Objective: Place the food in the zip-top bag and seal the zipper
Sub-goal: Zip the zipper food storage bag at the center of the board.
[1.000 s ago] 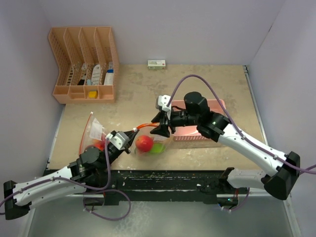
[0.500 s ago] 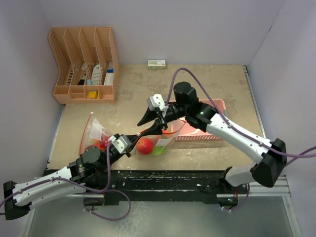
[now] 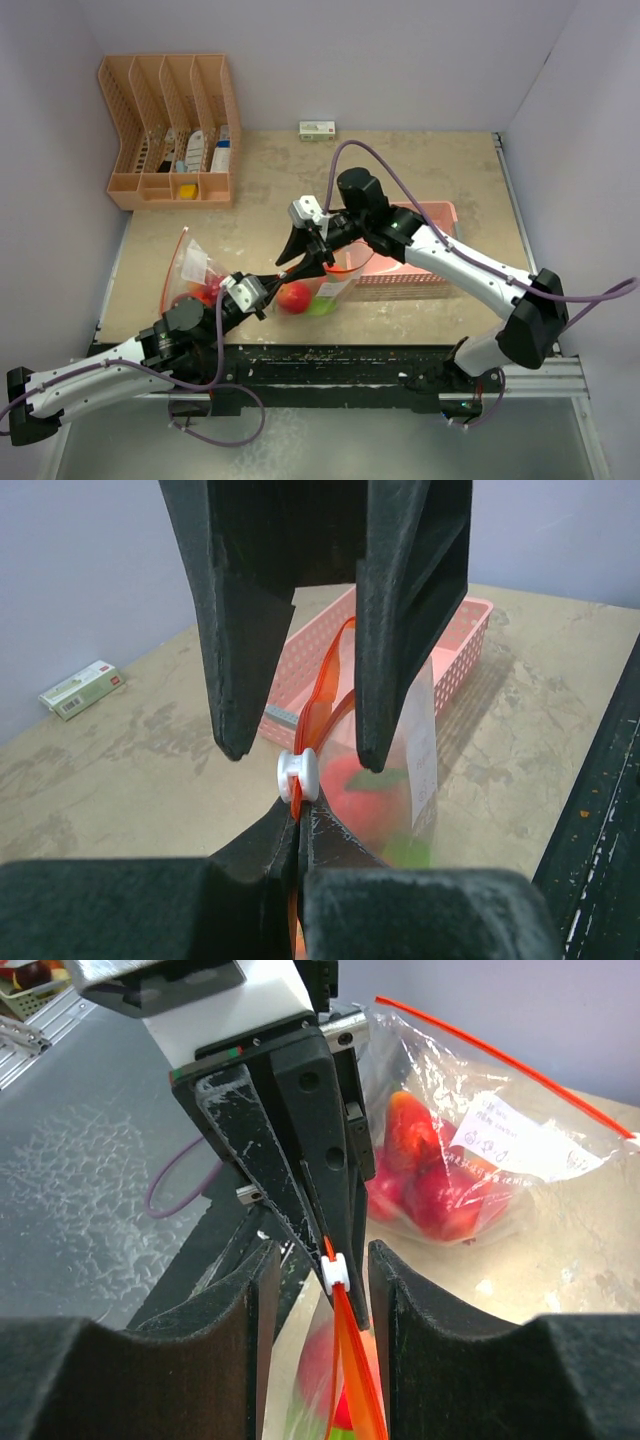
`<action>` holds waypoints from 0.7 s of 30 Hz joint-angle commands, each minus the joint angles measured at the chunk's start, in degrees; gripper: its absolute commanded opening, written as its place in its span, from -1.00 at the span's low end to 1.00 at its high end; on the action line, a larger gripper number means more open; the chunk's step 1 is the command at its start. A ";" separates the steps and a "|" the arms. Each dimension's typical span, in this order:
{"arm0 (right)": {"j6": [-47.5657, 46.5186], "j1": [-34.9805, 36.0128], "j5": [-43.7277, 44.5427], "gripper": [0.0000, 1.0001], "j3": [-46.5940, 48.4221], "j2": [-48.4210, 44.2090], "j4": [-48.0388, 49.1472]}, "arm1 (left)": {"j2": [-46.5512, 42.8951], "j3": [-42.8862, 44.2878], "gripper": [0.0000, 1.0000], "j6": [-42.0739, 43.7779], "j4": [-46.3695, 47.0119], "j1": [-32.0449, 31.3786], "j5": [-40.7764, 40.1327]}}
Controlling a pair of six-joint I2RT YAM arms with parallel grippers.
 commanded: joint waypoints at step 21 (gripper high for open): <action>1.99 -0.17 4.08 -0.85 2.43 1.48 -0.30 | -1.44 1.36 -1.00 -0.47 0.34 0.00 -1.59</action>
